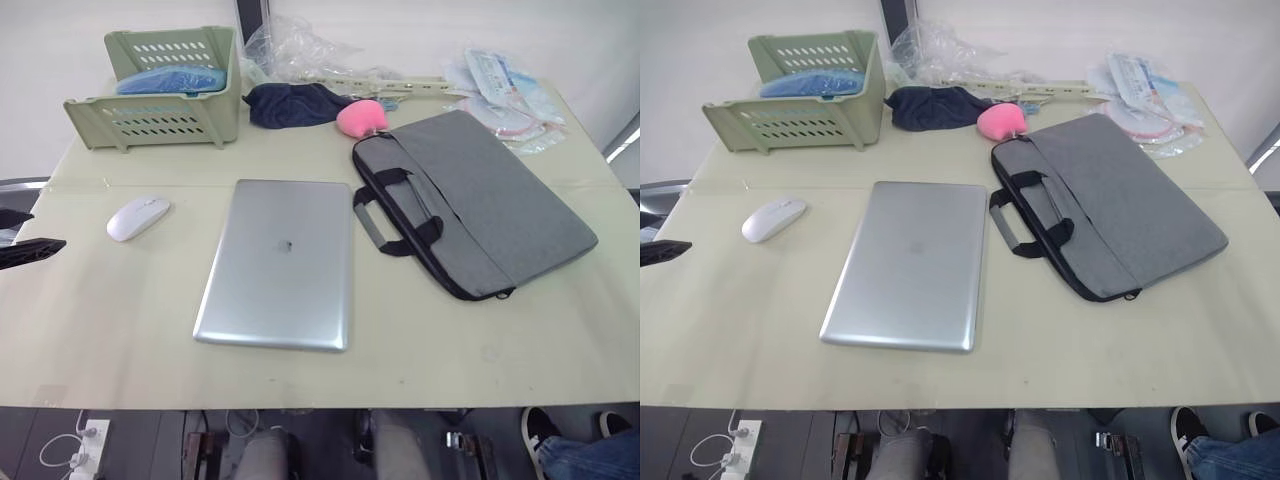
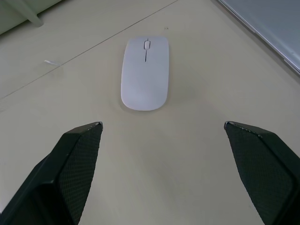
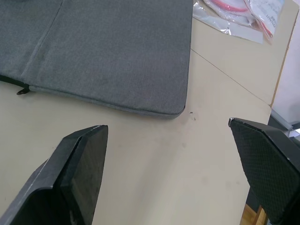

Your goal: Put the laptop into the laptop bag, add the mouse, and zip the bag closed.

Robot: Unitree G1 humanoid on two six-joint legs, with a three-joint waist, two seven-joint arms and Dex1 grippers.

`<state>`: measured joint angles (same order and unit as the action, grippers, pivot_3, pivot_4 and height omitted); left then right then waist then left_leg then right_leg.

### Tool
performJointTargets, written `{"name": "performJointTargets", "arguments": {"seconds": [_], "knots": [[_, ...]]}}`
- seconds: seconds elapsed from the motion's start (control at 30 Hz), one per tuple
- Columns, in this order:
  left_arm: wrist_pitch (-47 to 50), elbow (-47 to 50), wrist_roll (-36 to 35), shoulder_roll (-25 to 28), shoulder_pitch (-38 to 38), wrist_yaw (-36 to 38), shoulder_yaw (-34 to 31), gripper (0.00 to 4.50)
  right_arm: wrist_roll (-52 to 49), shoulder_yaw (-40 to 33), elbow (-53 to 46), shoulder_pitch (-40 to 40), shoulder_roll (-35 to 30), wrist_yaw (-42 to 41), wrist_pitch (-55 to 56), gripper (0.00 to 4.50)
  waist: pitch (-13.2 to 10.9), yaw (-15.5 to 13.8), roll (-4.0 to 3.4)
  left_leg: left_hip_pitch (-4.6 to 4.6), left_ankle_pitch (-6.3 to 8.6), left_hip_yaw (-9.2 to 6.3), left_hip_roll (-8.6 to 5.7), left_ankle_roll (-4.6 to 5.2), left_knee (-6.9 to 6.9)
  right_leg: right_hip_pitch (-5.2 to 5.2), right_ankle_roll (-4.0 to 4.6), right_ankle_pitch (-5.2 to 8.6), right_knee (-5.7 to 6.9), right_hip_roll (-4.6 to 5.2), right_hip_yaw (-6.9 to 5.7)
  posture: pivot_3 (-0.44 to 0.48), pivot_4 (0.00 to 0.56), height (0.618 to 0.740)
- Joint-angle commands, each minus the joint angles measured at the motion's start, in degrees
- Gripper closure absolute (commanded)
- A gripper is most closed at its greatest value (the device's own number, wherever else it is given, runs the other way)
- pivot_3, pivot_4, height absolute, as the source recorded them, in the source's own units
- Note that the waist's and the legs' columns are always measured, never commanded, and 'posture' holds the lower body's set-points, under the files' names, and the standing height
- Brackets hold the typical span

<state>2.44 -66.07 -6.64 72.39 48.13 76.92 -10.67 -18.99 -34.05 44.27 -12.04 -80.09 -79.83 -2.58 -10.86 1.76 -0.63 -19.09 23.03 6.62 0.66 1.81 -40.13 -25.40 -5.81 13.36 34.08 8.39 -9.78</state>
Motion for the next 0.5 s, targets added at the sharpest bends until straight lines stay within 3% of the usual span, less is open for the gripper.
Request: {"name": "performJointTargets", "arguments": {"seconds": [0.03,0.5], "knots": [[-0.5,0.25,-0.31,0.95,1.04,-0.52,-1.07,0.04,-0.26,-0.8,-0.61,-0.68,-0.81,0.51,0.01,0.0,0.0,0.0,0.0,0.0,0.0,0.0,0.0,0.0,0.0,0.0,0.0,0.0,0.0,0.0,0.0,0.0,0.15,0.74],[0.22,0.04,-0.69,1.36,1.28,-0.22,-1.46,0.04,-0.17,0.86,0.53,-2.42,-0.94,0.52,0.43,0.0,0.0,0.03,0.0,0.0,0.0,0.0,0.0,0.0,-0.01,0.0,0.0,0.0,0.01,0.0,0.0,0.0,0.15,0.74]]}}
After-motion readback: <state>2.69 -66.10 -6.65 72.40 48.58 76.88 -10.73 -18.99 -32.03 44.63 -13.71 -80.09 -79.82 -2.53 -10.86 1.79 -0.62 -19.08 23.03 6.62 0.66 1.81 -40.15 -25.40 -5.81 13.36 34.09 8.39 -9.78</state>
